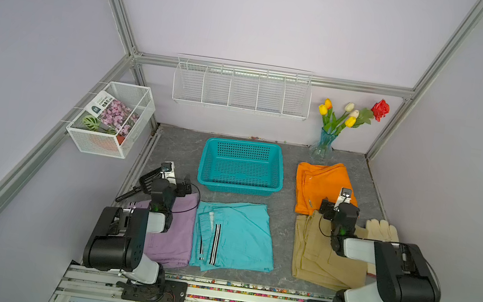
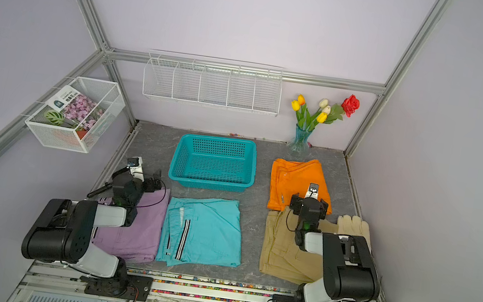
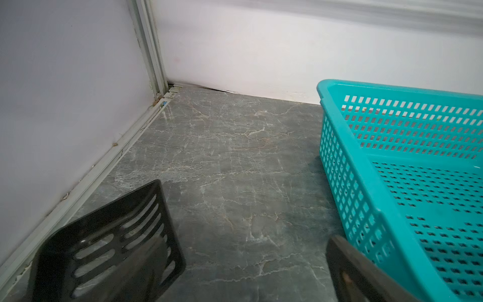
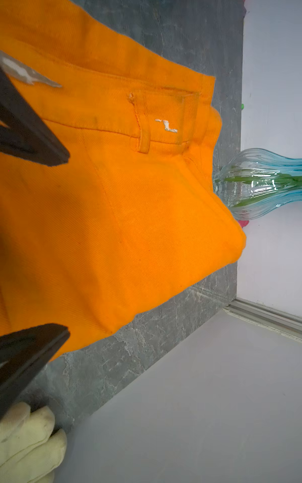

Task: Put the folded long pants in the basket
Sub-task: Move the long pant to the center of the board.

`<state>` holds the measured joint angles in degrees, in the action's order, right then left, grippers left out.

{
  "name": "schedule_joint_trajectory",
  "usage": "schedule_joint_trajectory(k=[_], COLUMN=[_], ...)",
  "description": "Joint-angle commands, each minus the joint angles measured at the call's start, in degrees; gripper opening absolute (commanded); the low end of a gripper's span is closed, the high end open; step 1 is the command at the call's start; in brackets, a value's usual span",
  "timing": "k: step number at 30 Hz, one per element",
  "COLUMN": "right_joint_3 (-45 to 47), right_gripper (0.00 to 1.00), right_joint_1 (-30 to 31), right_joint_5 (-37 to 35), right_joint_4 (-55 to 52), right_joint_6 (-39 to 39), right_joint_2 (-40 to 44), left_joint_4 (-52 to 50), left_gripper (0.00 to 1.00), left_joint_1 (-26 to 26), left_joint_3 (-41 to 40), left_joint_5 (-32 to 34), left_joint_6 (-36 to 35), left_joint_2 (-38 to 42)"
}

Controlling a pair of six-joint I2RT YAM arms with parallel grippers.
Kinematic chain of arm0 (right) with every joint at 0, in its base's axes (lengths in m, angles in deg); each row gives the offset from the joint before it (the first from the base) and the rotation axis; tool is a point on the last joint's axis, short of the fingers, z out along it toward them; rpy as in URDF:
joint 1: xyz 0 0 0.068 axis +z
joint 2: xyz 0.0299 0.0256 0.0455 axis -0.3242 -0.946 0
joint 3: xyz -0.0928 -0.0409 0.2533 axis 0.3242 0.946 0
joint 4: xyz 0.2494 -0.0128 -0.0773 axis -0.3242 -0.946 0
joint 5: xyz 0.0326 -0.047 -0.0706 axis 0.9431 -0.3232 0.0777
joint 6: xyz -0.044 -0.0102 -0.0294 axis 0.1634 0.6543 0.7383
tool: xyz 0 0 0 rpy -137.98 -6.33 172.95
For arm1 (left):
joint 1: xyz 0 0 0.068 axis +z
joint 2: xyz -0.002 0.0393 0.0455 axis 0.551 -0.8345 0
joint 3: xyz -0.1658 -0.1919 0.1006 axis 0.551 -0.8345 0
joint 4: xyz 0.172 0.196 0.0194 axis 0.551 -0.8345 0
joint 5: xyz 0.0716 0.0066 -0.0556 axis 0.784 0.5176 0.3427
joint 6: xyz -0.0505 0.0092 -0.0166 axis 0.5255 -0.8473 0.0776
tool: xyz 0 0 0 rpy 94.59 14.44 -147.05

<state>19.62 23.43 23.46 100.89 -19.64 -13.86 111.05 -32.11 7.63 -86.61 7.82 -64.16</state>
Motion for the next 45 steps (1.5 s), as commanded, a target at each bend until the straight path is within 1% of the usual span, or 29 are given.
schedule_joint_trajectory(k=[1, 21, 24, 26, 27, 28, 29, 30, 31, 32, 33, 34, 36, 37, 38, 39, 40, 42, 43, 44, 45], right_joint_3=[-0.53, -0.3, 0.8, 0.5, -0.7, -3.07, -6.04, -7.9, -10.44, -12.07, -13.04, -13.93, -15.47, -17.26, -19.23, -20.76, -21.91, -23.29, -23.58, -23.85, -24.16], right_gripper=[0.99, 0.99, 0.99, 0.99, 0.99, 0.99, 0.99, 0.99, 0.99, 0.99, 0.99, 0.99, 0.99, 0.99, 0.99, 0.99, 0.99, 0.99, 0.99, 0.99, 0.99], right_joint_1=[0.13, 0.14, 0.76, 0.89, 1.42, 1.94, 2.04, 2.0, 2.11, 2.16, 2.17, 2.25, 2.57, 2.88, 3.25, 3.67, 4.46, 7.22, 9.42, 12.57, 15.6], right_joint_5=[0.15, 0.28, 1.89, 0.45, -1.53, -2.78, -3.39, -4.39, -4.8, -4.05, -2.36, 0.45, 8.45, 12.06, 15.36, 18.37, 21.62, 27.1, 31.52, 34.69, 35.89], right_joint_4=[-0.11, 0.13, 0.87, -0.12, -4.01, -11.35, -21.03, -25.45, -31.73, -36.83, -40.06, -42.22, -44.54, -47.33, -50.91, -53.64, -55.83, -59.34, -60.13, -60.96, -61.82], right_joint_6=[-0.08, 0.12, 2.17, 2.49, 2.25, 1.4, -1.41, -3.82, -7.63, -10.86, -12.87, -14.63, -14.71, -15.59, -17.54, -19.61, -22.39, -28.08, -29.33, -29.59, -29.53], right_joint_2=[0.23, 0.33, 2.31, 4.73, 6.72, 9.85, 12.86, 14.45, 16.44, 18.04, 19.28, 20.53, 22.9, 24.18, 25.2, 25.97, 26.61, 26.82, 26.36, 25.55, 24.98], left_joint_4=[-0.44, -0.36, -0.3, -0.11, 0.23, -1.01, -5.92, -11.31, -21.41, -26.83, -28.64, -28.41, -28.1, -29.95, -35.53, -41.32, -46.03, -49.91, -52.58, -56.28, -60.25], left_gripper=[1.0, 1.0, 1.0, 1.0, 1.0, 1.0, 1.0, 1.0, 1.0, 1.0, 1.0, 1.0, 1.0, 1.0, 1.0, 1.0, 1.0, 1.0, 1.0, 1.0, 1.0], left_joint_1=[-0.21, -0.2, -0.26, -0.22, -0.21, -0.18, -0.19, -0.18, -0.18, -0.19, -0.2, -0.19, -0.18, -0.23, -0.19, 0.18, 0.82, 0.96, 0.96, 0.96, 0.96], left_joint_3=[0.82, 0.81, 0.74, 0.65, 0.76, 1.33, 2.58, 4.78, 7.97, 9.92, 9.71, 8.21, 5.57, 5.29, 6.57, 8.39, 10.45, 12.75, 14.19, 15.64, 16.91], left_joint_5=[0.25, 0.28, 0.29, 0.38, 1.2, 2.25, 3.72, 6.34, 9.49, 11.79, 12.19, 12.51, 14.45, 16.24, 17.58, 16.34, 11.72, -0.32, -6.11, -10.45, -12.97], left_joint_6=[-0.97, -1.06, -1.0, -1.34, -1.35, -1.13, -0.13, 1.48, 5.46, 7.07, 7.71, 9.2, 13.99, 17.31, 21.61, 25.22, 28.2, 31.66, 34.34, 37.55, 40.96], left_joint_2=[0.46, 0.5, 0.52, 0.59, 0.94, 2.36, 4.76, 7.27, 10.89, 13.74, 16.48, 19.59, 25.3, 28.46, 31.68, 33.75, 35.79, 37.08, 37.04, 36.47, 35.67])
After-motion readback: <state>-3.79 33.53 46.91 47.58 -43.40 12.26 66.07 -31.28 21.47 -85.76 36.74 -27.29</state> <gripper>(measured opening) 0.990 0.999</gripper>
